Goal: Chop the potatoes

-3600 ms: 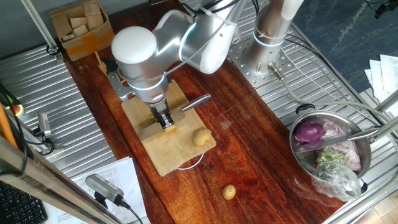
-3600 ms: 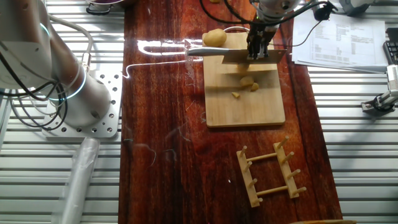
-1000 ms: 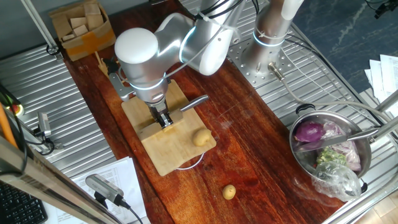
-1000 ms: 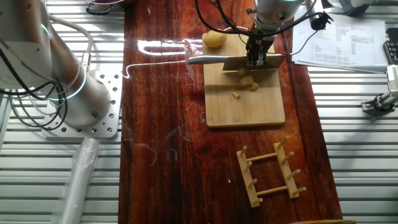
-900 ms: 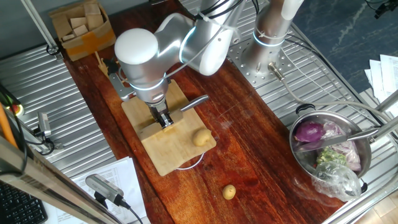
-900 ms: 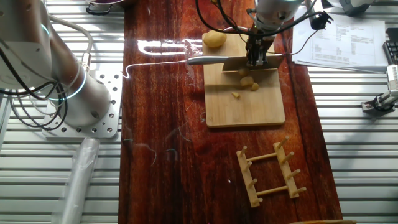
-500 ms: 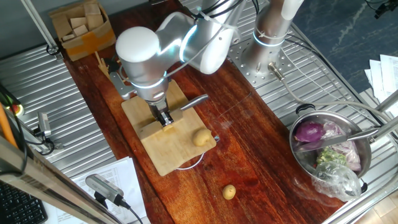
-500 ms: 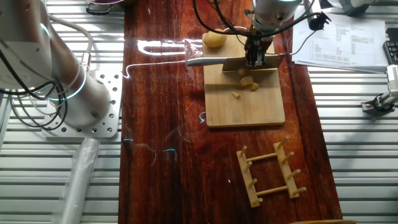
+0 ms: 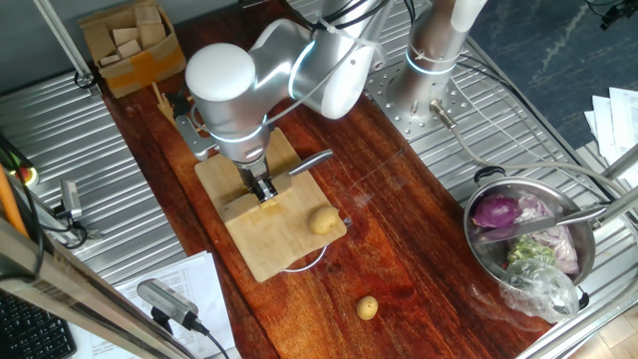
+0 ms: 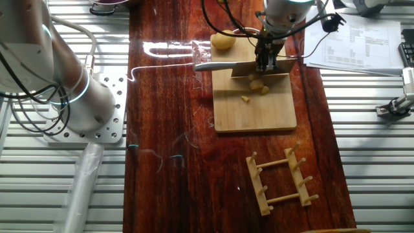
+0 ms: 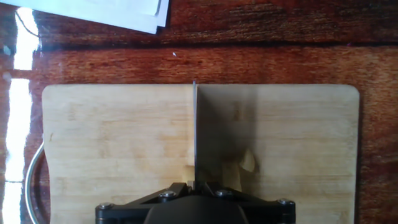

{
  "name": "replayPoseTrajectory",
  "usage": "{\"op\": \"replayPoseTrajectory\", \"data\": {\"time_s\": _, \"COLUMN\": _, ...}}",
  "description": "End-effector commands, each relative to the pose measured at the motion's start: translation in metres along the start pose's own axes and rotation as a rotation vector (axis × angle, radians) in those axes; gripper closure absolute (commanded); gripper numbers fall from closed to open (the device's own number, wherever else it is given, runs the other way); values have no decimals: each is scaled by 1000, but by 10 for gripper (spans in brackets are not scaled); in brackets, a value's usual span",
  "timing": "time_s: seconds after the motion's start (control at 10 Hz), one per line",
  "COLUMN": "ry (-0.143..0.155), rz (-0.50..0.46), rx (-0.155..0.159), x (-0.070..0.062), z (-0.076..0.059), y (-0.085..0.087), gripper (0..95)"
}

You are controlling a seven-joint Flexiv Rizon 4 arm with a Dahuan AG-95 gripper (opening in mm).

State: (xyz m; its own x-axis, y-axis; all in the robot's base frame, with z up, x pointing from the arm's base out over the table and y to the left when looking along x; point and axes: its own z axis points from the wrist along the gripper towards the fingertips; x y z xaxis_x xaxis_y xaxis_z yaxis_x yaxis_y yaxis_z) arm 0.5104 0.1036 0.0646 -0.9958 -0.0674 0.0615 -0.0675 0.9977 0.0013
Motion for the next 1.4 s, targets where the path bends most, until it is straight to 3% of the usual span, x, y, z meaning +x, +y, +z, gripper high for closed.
{"op": "replayPoseTrajectory", "data": {"time_s": 0.1, "ry": 1, "rz": 13, "rx": -13, "x": -6, "z": -2, "y": 5, "gripper": 950}}
{"op": "replayPoseTrajectory", "data": {"time_s": 1.4, "ry": 8, "rz": -9, "rx": -24, "x": -3, "z": -13, "y": -6, "gripper": 950}}
